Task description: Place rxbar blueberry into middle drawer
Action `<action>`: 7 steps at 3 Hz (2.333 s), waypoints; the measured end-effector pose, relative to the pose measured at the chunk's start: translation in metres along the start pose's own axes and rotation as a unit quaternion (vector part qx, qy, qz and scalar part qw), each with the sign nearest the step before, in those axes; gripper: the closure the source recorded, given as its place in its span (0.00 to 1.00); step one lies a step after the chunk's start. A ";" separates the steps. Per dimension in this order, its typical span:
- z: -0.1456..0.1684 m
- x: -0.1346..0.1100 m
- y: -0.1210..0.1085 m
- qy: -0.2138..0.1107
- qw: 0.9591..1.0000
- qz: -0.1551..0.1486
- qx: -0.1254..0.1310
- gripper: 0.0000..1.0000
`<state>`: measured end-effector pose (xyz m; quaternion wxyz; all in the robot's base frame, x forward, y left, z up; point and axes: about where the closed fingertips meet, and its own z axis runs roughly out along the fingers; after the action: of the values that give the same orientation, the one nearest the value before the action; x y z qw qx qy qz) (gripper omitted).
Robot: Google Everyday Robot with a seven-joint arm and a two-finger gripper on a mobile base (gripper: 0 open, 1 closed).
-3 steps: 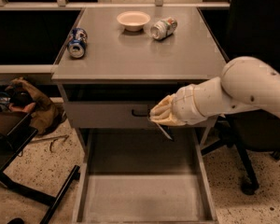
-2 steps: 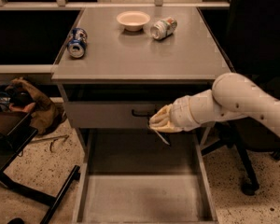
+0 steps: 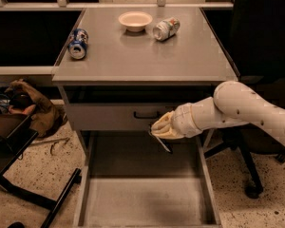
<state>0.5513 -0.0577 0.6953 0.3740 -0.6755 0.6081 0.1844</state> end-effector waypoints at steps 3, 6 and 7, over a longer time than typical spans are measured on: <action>0.062 0.108 0.051 -0.028 0.999 0.039 0.026 1.00; 0.100 0.135 0.084 -0.042 0.998 0.051 0.014 1.00; 0.138 0.149 0.114 -0.042 0.997 0.064 0.000 1.00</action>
Offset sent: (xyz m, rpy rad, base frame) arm -0.0120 -0.0432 -0.1550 0.0826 0.0171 -0.0923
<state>0.4990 -0.0569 0.4684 0.3869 -0.6271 0.6334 0.2363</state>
